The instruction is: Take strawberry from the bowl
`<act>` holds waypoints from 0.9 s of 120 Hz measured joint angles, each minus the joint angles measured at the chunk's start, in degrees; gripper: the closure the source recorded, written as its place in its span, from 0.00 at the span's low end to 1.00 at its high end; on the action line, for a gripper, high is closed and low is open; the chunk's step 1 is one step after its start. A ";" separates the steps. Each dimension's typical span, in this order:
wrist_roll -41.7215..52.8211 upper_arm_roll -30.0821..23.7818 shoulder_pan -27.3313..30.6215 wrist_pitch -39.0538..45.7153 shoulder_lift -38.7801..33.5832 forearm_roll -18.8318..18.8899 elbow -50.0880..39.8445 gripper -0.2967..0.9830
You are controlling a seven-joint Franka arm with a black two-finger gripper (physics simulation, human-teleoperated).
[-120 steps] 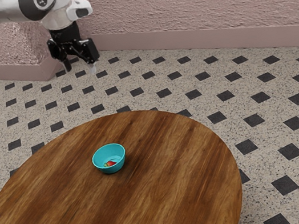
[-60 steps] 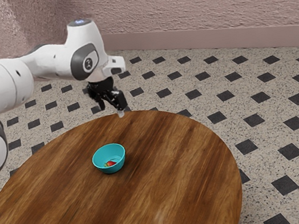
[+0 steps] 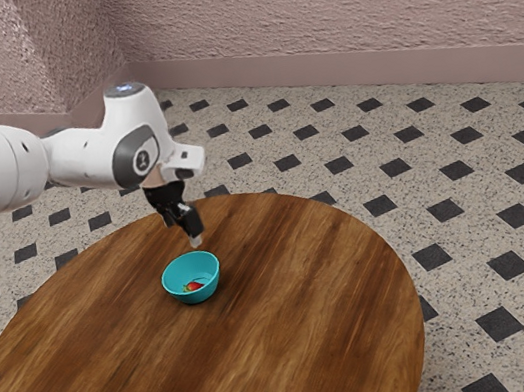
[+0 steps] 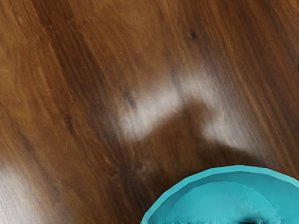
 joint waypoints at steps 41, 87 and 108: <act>10.27 -0.25 -0.59 3.96 -6.07 -1.55 -10.28 0.23; 16.07 -0.26 -0.82 7.67 -7.29 -3.38 -15.53 0.40; 17.43 -0.27 -0.80 8.10 -5.53 -6.91 -14.65 0.49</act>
